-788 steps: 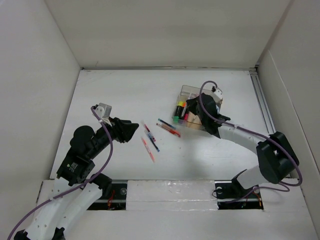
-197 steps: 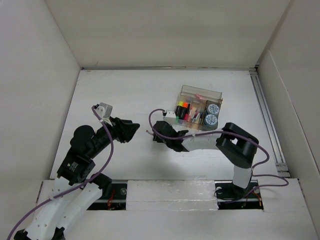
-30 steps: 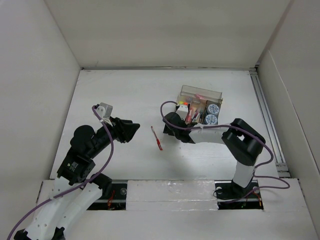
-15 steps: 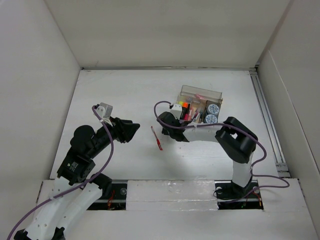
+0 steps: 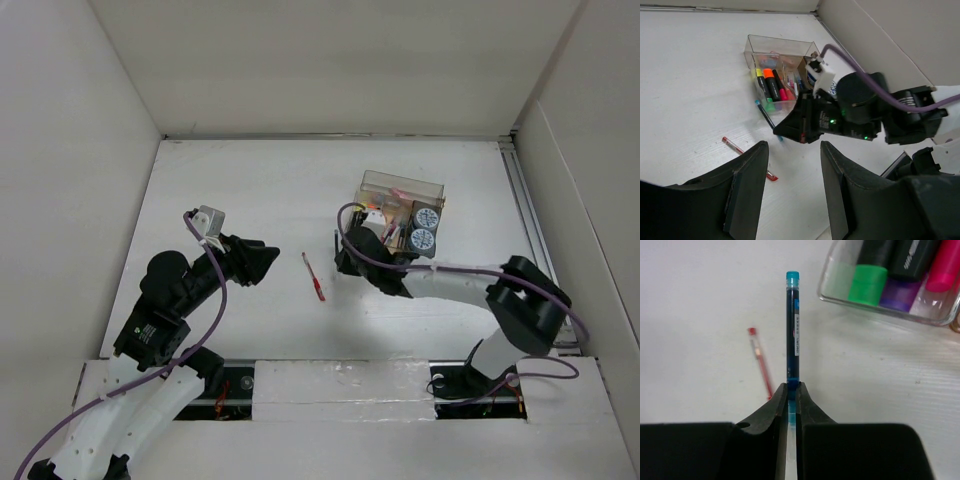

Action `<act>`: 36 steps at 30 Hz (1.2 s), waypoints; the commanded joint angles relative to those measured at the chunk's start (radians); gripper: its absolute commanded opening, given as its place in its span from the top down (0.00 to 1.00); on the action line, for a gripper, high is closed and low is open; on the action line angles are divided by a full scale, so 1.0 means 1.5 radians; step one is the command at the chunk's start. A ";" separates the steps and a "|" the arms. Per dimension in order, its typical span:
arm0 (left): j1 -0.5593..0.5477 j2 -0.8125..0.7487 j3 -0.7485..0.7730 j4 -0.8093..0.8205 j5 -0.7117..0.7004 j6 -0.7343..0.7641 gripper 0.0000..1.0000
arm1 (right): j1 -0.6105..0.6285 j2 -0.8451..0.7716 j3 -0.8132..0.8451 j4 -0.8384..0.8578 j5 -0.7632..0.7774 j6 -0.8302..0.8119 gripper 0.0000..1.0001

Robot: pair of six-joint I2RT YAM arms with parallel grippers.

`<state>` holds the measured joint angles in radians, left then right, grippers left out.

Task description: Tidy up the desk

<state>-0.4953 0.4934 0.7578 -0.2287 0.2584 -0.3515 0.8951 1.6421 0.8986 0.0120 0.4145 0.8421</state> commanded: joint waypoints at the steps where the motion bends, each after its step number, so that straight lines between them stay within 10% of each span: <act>1: 0.002 -0.006 0.009 0.026 0.004 0.006 0.58 | -0.030 -0.087 -0.031 0.107 -0.080 0.014 1.00; 18: 0.002 -0.008 0.008 0.028 0.005 0.005 0.57 | -0.214 -0.306 -0.135 0.126 -0.116 0.051 1.00; 36: 0.002 -0.009 0.008 0.028 0.006 0.006 0.58 | -0.395 -0.208 -0.161 0.163 -0.270 0.053 1.00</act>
<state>-0.4953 0.4931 0.7578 -0.2287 0.2584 -0.3515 0.3023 1.3045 0.6529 0.1963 0.0563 0.9199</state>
